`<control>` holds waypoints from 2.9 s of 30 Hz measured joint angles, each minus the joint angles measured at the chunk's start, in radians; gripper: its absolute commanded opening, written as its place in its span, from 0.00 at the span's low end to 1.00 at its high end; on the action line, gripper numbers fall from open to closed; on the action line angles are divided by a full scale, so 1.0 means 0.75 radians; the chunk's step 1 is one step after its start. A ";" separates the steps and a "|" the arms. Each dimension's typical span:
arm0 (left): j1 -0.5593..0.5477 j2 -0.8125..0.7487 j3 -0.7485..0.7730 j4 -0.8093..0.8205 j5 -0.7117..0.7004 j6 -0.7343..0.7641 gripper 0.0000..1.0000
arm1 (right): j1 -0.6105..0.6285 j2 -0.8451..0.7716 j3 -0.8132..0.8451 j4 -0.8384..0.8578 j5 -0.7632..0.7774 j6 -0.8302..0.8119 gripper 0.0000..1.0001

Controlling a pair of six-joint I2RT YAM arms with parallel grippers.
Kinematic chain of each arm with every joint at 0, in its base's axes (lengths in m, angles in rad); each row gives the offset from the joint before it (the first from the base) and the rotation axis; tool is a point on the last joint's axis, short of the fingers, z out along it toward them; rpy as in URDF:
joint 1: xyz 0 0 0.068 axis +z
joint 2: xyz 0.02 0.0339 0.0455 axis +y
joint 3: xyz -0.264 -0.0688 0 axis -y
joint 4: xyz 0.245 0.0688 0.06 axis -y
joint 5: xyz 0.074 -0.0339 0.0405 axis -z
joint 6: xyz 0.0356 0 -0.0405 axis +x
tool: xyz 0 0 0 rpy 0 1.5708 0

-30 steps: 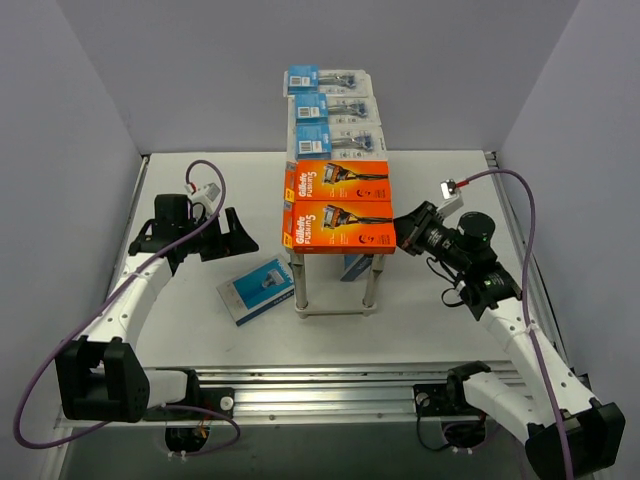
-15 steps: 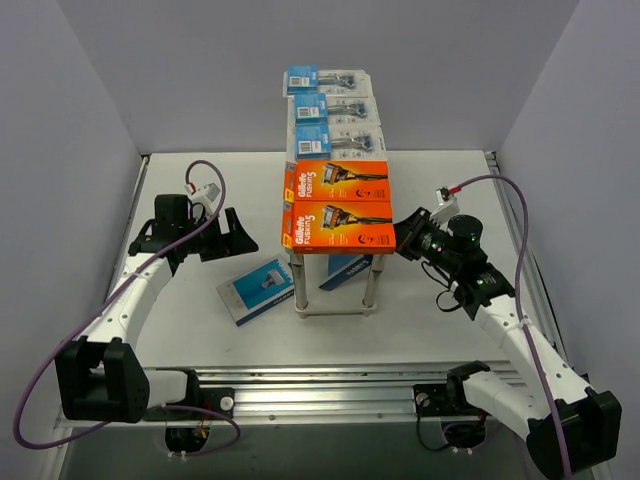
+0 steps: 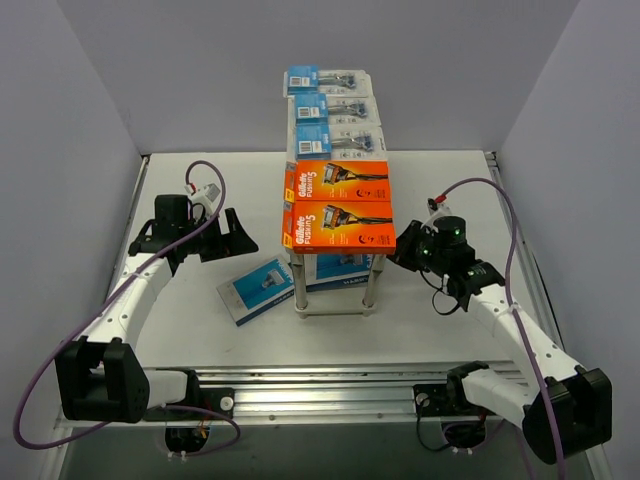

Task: Place and organize the shaving razors onto the shelf

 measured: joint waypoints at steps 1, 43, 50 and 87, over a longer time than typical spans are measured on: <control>0.000 0.000 0.000 0.000 0.000 0.000 0.94 | 0.000 0.006 -0.002 0.000 0.007 -0.007 0.00; -0.044 -0.001 0.000 -0.022 -0.001 0.021 0.94 | -0.084 0.586 0.075 0.351 0.011 -0.047 0.00; -0.044 -0.001 0.000 -0.023 0.001 0.021 0.94 | -0.086 0.623 0.105 0.364 0.005 -0.042 0.00; -0.044 -0.001 0.000 -0.022 0.025 0.021 0.94 | -0.086 0.702 0.121 0.487 0.051 0.093 0.00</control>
